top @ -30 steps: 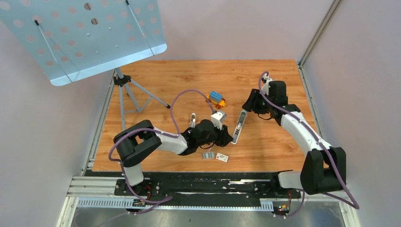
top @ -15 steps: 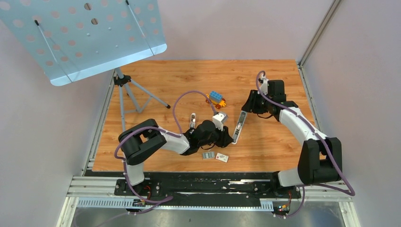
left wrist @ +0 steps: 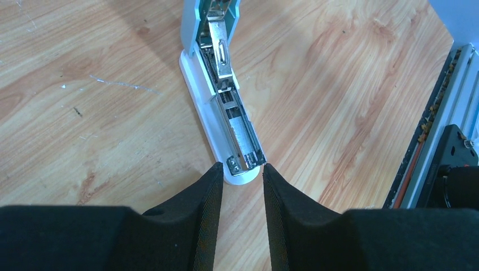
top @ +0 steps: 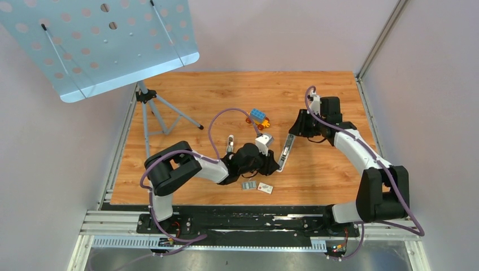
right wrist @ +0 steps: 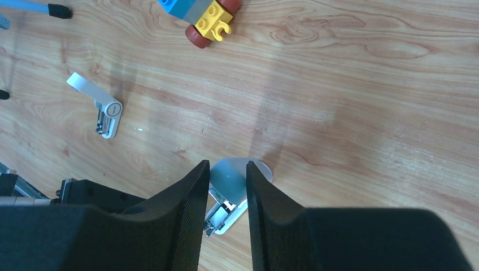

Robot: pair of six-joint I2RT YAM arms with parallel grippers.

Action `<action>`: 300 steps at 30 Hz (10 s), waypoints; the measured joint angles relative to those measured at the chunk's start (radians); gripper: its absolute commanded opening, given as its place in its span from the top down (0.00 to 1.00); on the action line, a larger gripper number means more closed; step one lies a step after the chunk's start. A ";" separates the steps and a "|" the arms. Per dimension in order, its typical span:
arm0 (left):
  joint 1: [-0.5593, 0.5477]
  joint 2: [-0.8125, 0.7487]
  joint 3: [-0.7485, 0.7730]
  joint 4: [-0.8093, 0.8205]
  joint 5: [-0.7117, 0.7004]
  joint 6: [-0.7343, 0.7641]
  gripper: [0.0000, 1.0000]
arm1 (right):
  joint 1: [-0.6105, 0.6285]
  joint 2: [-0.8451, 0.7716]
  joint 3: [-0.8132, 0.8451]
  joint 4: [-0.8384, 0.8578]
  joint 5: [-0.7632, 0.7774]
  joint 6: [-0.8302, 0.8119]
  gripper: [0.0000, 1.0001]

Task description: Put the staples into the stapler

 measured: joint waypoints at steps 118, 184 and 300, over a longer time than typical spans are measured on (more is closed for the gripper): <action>0.055 0.108 0.016 0.106 0.006 -0.094 0.60 | 0.217 -0.233 -0.238 0.116 0.193 -0.610 0.68; 0.062 -0.234 -0.108 -0.108 -0.093 -0.067 0.49 | 0.217 0.031 -0.108 -0.146 0.216 0.152 0.49; 0.118 -0.475 -0.410 -0.335 0.043 -0.248 0.75 | 0.983 0.304 0.118 -0.330 0.776 0.473 0.52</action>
